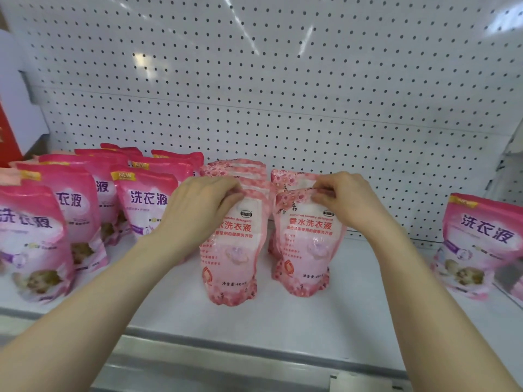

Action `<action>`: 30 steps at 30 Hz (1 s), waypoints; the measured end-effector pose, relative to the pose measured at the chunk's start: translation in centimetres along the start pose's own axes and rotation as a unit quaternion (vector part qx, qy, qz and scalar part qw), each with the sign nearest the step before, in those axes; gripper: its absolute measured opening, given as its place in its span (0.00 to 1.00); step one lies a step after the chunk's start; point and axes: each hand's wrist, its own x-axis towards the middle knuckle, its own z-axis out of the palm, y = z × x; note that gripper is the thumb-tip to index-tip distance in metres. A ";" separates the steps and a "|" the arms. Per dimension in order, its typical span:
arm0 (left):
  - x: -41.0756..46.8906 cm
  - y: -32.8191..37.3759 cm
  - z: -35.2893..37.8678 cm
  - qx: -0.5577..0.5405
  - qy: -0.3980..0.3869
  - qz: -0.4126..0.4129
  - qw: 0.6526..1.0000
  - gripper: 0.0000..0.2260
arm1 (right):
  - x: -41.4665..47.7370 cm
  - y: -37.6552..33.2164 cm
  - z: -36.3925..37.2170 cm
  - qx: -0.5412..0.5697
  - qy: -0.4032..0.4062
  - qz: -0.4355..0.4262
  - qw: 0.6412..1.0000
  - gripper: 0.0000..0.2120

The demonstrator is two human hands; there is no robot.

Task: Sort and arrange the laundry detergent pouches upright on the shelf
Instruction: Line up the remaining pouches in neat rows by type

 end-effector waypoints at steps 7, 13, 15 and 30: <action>0.0 0.5 -0.1 0.011 0.005 -0.013 1.000 0.08 | -0.8 -0.1 1.7 0.017 0.079 0.011 0.997 0.05; -0.3 1.0 0.3 0.039 0.015 -0.026 0.999 0.07 | -1.4 0.3 1.8 0.000 0.095 -0.014 0.995 0.07; -0.8 1.6 0.6 0.045 0.034 -0.037 0.998 0.09 | -2.1 0.8 1.9 0.010 0.112 -0.037 0.993 0.11; -12.1 13.1 4.9 -0.159 -0.001 -0.066 0.985 0.13 | -23.9 6.0 3.6 0.035 0.160 0.115 0.980 0.19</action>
